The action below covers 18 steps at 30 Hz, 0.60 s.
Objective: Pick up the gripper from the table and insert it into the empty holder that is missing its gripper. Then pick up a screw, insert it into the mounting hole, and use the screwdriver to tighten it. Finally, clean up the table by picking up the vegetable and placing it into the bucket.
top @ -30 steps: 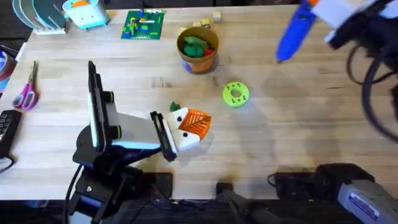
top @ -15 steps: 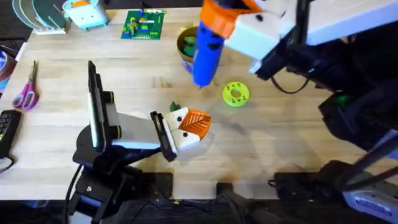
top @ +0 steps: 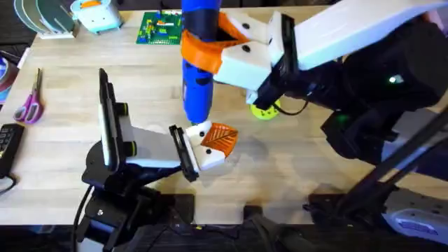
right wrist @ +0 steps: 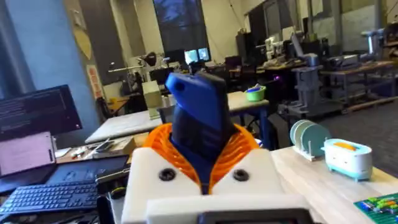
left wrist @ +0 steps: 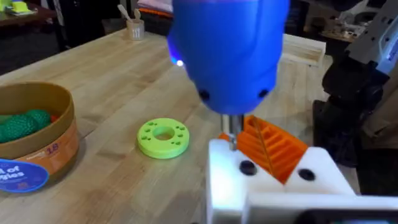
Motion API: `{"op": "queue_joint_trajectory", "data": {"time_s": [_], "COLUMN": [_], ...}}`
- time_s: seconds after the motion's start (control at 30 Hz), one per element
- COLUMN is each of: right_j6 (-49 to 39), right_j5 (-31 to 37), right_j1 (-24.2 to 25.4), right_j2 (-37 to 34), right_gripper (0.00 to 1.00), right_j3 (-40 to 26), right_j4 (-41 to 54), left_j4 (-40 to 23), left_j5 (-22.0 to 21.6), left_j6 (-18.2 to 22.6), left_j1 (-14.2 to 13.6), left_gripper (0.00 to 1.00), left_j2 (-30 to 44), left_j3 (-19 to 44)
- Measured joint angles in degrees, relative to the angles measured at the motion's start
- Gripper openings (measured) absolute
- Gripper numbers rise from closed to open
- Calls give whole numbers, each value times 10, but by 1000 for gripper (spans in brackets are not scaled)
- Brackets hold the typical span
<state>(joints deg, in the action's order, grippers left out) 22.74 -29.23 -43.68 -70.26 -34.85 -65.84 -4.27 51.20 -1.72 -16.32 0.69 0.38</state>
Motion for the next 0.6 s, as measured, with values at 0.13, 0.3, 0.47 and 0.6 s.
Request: {"op": "queue_joint_trajectory", "data": {"time_s": [0.13,0.3,0.47,0.6], "right_j6": [7,13,13,13], "right_j5": [-2,-9,-11,-12], "right_j1": [-1,-1,-1,-1], "right_j2": [-1,-1,-1,-1], "right_gripper": [23,23,23,23], "right_j3": [0,0,0,0], "right_j4": [-2,13,15,15], "left_j4": [0,0,0,0], "left_j5": [0,0,0,0], "left_j6": [0,0,0,0], "left_j1": [0,0,0,0], "left_gripper": [8,8,8,8], "left_j2": [0,0,0,0], "left_j3": [0,0,0,0]}}
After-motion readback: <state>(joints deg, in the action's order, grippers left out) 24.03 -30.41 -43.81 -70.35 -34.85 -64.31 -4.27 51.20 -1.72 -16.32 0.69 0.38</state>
